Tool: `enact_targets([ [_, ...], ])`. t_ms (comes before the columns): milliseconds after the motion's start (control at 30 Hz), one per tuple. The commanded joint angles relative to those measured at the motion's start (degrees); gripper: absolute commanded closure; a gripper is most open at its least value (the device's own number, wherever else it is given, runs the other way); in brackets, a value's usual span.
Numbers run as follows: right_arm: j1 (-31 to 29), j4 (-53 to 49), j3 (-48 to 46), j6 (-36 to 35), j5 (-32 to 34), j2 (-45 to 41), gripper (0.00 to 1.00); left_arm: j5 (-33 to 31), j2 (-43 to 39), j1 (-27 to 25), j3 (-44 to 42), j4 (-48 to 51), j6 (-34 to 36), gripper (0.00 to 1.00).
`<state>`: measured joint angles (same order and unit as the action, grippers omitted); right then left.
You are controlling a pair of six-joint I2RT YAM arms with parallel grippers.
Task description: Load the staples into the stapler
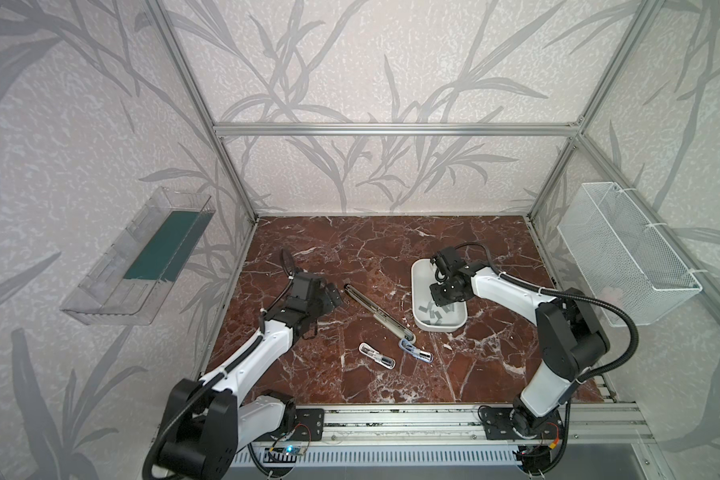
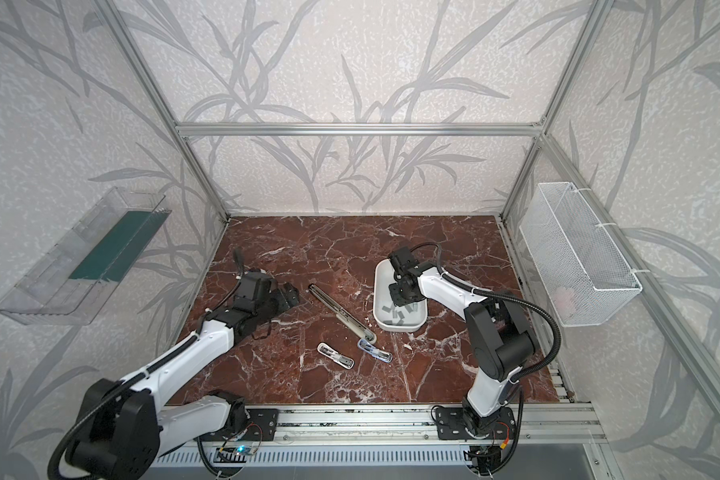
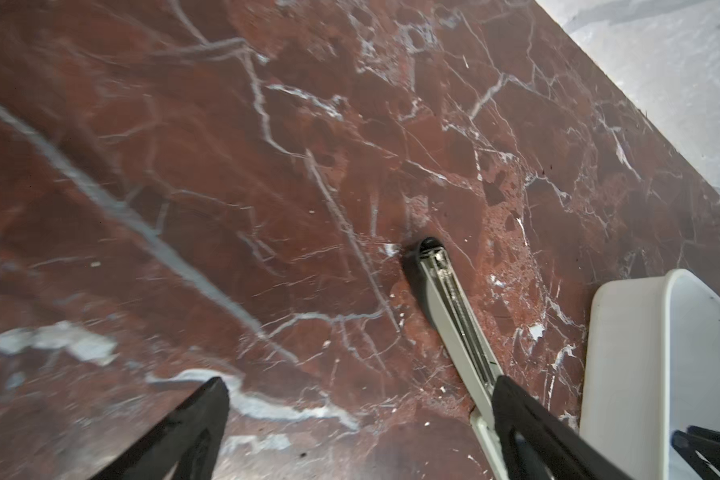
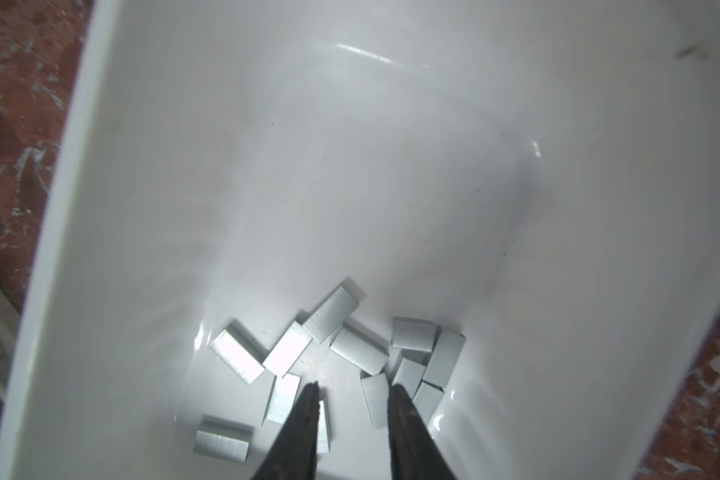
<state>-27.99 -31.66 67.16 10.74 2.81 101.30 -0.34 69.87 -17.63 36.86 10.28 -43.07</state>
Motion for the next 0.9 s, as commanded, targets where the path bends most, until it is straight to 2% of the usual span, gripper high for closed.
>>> enact_targets([
  [0, 0.78, -2.56, 4.33, 0.44, -3.06, 3.68, 0.68, 0.33, 5.89, -4.3, 1.37, -4.39, -3.02, 0.01],
  [67, 1.06, -1.69, 4.78, 2.33, -6.12, 5.34, 0.69, 1.0, 9.85, -5.72, 2.99, -5.33, -3.4, 0.01],
  [233, 1.09, 0.35, 4.79, 6.94, -8.43, 6.57, 0.68, 2.68, 16.12, -6.99, 5.48, -6.86, -3.75, 0.01],
  [467, 1.44, 1.32, 3.29, 10.26, -7.7, 7.63, 0.67, 5.07, 20.73, -7.89, 7.13, -7.98, -3.61, 0.01],
  [700, 1.39, 0.59, 4.92, 10.45, -6.99, 9.47, 0.67, 7.58, 25.86, -8.82, 11.3, -8.65, -3.18, 0.05],
  [867, 1.29, -0.67, 5.21, 10.01, -4.59, 8.94, 0.66, 7.17, 27.97, -9.03, 12.78, -9.14, -3.4, 0.07],
])
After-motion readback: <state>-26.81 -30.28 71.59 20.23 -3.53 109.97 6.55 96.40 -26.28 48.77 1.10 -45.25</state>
